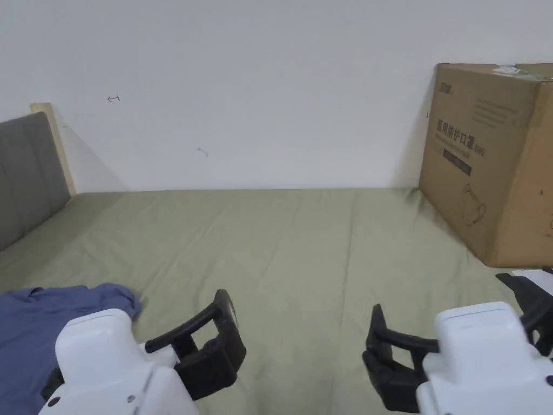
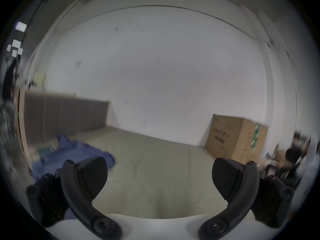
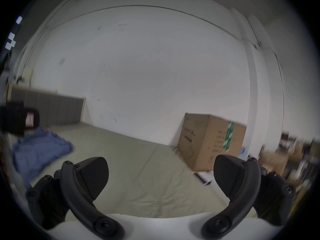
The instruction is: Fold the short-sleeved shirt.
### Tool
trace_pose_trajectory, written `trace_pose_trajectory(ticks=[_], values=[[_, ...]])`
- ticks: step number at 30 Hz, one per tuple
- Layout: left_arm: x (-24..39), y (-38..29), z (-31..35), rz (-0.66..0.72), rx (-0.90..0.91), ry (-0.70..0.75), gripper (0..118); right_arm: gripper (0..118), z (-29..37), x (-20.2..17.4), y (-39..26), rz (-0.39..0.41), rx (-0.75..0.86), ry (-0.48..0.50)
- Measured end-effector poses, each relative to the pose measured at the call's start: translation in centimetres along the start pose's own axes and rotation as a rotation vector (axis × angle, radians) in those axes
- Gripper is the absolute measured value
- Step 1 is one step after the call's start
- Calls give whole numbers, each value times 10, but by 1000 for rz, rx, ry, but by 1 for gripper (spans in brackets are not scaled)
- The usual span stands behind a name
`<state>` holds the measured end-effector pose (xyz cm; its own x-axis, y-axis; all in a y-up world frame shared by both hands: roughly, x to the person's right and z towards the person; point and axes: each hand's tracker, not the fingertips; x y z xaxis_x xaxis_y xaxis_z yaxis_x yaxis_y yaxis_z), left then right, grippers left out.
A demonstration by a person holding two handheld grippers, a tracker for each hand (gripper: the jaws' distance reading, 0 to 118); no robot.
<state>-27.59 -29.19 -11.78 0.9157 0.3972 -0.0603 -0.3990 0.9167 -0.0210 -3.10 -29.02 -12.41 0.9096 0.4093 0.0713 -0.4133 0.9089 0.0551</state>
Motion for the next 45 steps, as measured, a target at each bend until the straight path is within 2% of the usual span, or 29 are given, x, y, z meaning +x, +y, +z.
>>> trace_pose_trajectory(ticks=[1,2,4,6,7,10,14,15,20,22,23,24,27,35,36,37,38,39,40,43,45], values=[[-5,-3,-2,105,-13,0,117,118,2,-9,0,113,22,-11],[-13,-7,-5,254,-30,-6,117,118,5,-21,0,270,54,-22],[-26,-19,-10,466,-70,7,117,118,7,-38,-3,459,69,-22],[-37,-35,-14,625,-121,78,117,118,9,-53,-7,574,75,14],[-39,-41,-15,639,-135,99,117,118,9,-57,-8,568,78,27],[-41,-45,-13,598,-147,143,117,118,8,-55,-4,413,50,100],[-11,-14,-8,174,20,151,117,118,3,-32,8,160,54,59],[-2,-7,-7,70,60,153,117,118,2,-25,10,80,50,50],[38,5,-2,-424,150,50,117,118,-9,20,-3,-472,-54,35],[46,-2,-1,-518,164,71,117,118,-12,29,-14,-586,-120,10],[43,-6,-1,-511,166,96,117,118,-14,32,-21,-617,-139,5],[42,-8,-1,-482,154,80,117,118,-14,33,-25,-619,-145,4],[34,-9,-3,-385,87,45,117,118,-14,34,-29,-552,-154,-29],[35,-5,-6,-408,52,42,117,117,-9,26,-15,-393,-83,-29],[36,-5,-6,-413,55,48,110,111,-8,24,-14,-379,-86,-26],[37,-6,-5,-422,71,58,94,99,-7,24,-13,-373,-85,-23],[37,-7,-5,-426,85,64,64,75,-7,23,-13,-369,-85,-26],[38,-7,-6,-421,82,74,20,38,-8,22,-13,-369,-89,-35],[36,-6,-8,-416,71,82,3,19,-9,22,-15,-371,-94,-40],[32,-5,-11,-384,23,102,0,2,-10,26,-18,-397,-110,-4],[31,-6,-12,-375,36,126,0,0,-10,26,-19,-401,-113,-6]])
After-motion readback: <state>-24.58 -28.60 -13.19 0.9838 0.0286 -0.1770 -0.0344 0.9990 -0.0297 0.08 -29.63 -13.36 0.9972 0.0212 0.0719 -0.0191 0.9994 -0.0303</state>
